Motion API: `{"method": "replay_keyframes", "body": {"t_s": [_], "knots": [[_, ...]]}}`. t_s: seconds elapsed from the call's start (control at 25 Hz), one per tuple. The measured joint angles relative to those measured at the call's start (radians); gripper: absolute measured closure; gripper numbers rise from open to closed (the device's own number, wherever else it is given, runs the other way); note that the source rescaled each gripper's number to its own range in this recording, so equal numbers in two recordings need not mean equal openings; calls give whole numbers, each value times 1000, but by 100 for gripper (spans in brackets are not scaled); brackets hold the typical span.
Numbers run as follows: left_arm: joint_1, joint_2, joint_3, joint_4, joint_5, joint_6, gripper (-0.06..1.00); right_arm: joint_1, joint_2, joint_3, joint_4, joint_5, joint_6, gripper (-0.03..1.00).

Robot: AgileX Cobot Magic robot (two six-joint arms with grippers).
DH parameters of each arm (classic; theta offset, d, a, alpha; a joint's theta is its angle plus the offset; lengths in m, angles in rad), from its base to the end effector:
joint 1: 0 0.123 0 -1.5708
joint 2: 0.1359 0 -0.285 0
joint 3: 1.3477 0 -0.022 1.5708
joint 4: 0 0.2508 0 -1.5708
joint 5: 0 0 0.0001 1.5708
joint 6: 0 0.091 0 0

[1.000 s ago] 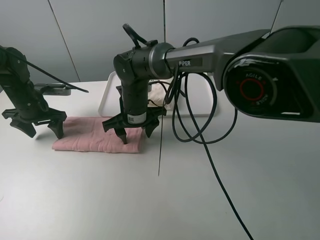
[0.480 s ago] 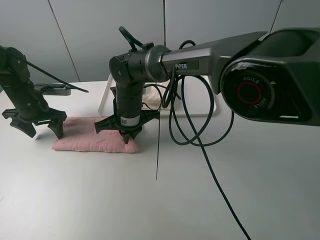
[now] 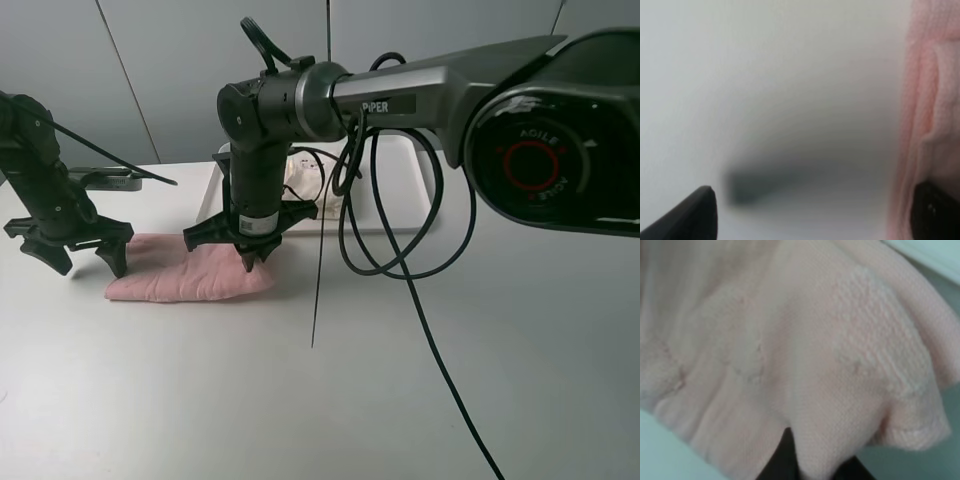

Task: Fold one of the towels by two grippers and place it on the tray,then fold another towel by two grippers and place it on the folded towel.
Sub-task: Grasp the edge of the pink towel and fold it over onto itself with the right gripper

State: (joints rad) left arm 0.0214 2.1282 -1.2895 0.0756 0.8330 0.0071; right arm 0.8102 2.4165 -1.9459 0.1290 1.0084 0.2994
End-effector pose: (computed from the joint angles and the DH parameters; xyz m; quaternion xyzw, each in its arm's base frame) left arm 0.3790 0.0132 0.0962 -0.0185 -0.9994 -0.0277 0.0072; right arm 0.3334 0.3648 0.1190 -0.2227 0.9691 0.0958 0.0456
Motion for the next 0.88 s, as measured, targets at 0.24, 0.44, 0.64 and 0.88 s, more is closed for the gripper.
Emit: {"method": "replay_keyframes", "body": {"t_s": [0.24,0.44,0.64,0.88], "knots": [[0,0,0,0,0,0,-5,-2,-22,1,199,-49,-83,92],[0,0,0,0,0,0,-5,-2,-22,4,348,-130,-135,92],[0,0,0,0,0,0,-5,-2,-8,6,479,-212,-178,92],[0,0,0,-2,0,0,-5,-2,59,6,708,-269,-315,92]]}}
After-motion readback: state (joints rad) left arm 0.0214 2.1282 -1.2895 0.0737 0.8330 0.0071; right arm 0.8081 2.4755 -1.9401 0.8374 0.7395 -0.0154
